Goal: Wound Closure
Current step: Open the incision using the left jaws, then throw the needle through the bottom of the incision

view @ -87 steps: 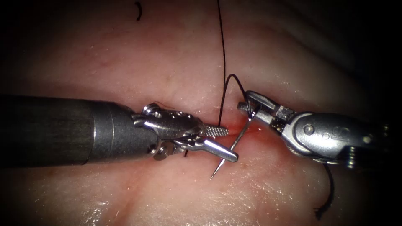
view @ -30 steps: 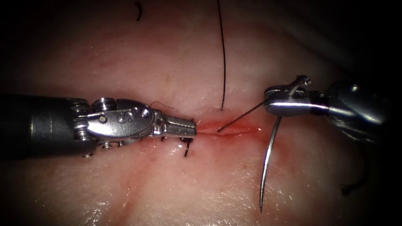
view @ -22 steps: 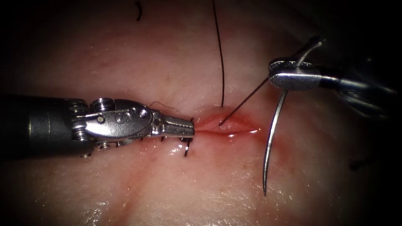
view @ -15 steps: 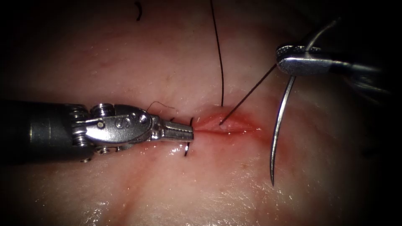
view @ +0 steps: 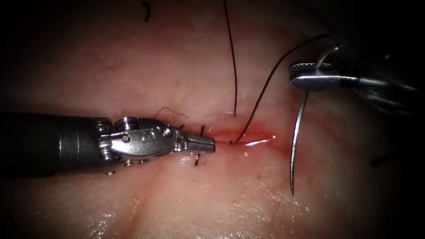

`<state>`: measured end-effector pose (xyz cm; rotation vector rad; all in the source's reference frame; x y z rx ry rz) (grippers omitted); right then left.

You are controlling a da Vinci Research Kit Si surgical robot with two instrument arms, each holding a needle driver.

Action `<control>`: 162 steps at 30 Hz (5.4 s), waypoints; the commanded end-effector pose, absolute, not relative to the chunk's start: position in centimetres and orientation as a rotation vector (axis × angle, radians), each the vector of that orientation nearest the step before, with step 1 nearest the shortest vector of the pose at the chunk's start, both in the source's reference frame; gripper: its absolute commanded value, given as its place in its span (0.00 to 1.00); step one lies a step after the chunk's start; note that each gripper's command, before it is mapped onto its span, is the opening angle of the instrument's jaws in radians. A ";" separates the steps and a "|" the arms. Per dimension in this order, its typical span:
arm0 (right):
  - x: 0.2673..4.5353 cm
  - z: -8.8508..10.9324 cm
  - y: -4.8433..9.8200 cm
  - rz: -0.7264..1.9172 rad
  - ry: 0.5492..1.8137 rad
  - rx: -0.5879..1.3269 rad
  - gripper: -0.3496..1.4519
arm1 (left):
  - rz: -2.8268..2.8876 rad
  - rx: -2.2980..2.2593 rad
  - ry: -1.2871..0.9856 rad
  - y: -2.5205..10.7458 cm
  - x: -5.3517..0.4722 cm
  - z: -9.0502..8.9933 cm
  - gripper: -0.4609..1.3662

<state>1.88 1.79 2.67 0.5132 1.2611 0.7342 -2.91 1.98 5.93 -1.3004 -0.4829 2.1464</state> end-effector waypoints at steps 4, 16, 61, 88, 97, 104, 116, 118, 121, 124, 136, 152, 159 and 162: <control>1.86 2.7 1.8 0.735 1.248 0.486 0.00 | 2.155 -1.276 -0.542 1.9 -3.01 6.1 0.06; 1.80 2.4 2.0 0.726 1.279 0.423 0.00 | 2.204 -1.201 -0.572 2.0 -3.11 6.5 0.06; 2.01 2.9 1.5 0.679 1.278 0.367 0.00 | 2.507 -0.876 -0.729 1.8 -3.20 6.9 0.65; 2.40 3.3 1.6 0.298 1.308 0.050 0.00 | 2.481 -0.908 -0.738 1.9 -3.18 6.7 0.56; 2.50 3.4 1.7 0.169 1.306 -0.051 0.00 | 2.477 -0.927 -0.751 1.9 -3.20 6.6 0.56; 2.55 3.5 1.7 0.107 1.304 -0.119 0.00 | 2.484 -0.940 -0.744 1.9 -3.20 6.6 0.65; 2.61 3.7 1.5 0.025 1.297 -0.204 0.00 | 2.482 -0.959 -0.733 1.9 -3.20 6.5 0.74; 2.61 3.8 1.5 0.018 1.296 -0.209 0.00 | 2.477 -0.965 -0.731 1.9 -3.20 6.5 0.75; 2.60 3.8 1.4 0.010 1.296 -0.220 0.00 | 2.476 -0.973 -0.728 1.9 -3.21 6.5 0.75; 2.60 3.8 1.4 -0.001 1.293 -0.223 0.00 | 2.470 -0.978 -0.727 1.9 -3.21 6.4 0.74; 2.57 3.9 1.3 -0.008 1.289 -0.229 0.00 | 2.466 -0.991 -0.718 1.9 -3.22 6.4 0.72; 2.47 4.1 1.0 -0.016 1.277 -0.258 0.00 | 2.355 -1.114 -0.655 2.1 -3.19 6.0 0.54; 2.43 4.1 1.2 0.044 1.282 -0.221 0.00 | 2.281 -1.216 -0.580 2.1 -3.14 5.8 0.53; 2.43 4.0 1.3 0.057 1.283 -0.218 0.00 | 2.270 -1.229 -0.569 2.1 -3.09 5.8 0.46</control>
